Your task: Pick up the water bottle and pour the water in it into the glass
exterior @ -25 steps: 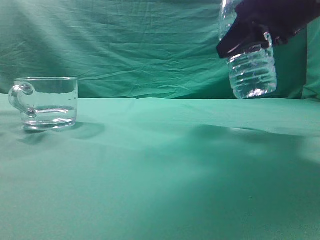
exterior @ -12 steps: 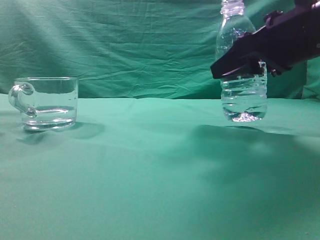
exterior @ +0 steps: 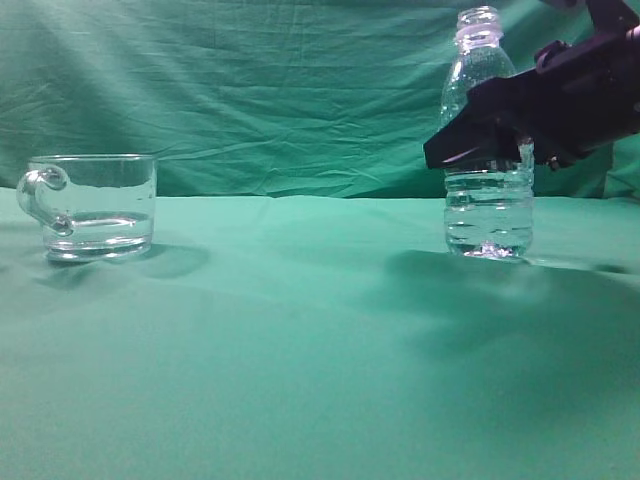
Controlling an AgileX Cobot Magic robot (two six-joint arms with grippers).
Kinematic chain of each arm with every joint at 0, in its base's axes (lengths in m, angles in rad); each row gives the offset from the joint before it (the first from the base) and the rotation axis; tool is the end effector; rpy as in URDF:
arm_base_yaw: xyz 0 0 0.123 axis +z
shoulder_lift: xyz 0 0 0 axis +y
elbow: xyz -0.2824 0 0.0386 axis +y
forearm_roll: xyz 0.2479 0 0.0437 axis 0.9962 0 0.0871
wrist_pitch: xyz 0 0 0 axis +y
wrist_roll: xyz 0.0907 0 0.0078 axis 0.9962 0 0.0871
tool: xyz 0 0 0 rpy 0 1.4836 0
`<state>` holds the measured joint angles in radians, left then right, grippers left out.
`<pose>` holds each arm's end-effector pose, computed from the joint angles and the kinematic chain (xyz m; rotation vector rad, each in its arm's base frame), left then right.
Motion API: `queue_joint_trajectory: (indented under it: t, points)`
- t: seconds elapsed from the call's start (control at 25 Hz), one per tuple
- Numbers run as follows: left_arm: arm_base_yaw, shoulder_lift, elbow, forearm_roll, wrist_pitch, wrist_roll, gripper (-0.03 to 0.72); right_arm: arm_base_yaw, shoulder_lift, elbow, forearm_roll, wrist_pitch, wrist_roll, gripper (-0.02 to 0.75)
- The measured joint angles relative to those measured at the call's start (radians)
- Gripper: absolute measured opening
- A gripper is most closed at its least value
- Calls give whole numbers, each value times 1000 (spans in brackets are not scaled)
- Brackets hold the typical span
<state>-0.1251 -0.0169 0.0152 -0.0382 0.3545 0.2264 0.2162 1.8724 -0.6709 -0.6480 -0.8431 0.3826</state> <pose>0.0521 -0.0078 0.1769 0.2978 1.8120 0.0338 0.3099 0.1100 0.1352 -0.5935 1.8576 0.5433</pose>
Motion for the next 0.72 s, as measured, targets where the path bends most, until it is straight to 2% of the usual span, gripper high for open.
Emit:
queue_joint_trajectory:
  t: [0.28, 0.4, 0.44, 0.6, 0.72]
  points:
    - [0, 0, 0, 0, 0, 0, 0, -1, -29, 12, 4, -22, 17, 636]
    - [0, 0, 0, 0, 0, 0, 0, -1, -81, 12, 4, -4, 22, 624]
    - [0, 0, 0, 0, 0, 0, 0, -1, -104, 12, 4, 6, 24, 665]
    - [0, 0, 0, 0, 0, 0, 0, -1, -221, 16, 4, 44, 28, 650]
    - [0, 0, 0, 0, 0, 0, 0, -1, -334, 20, 4, 82, 31, 524]
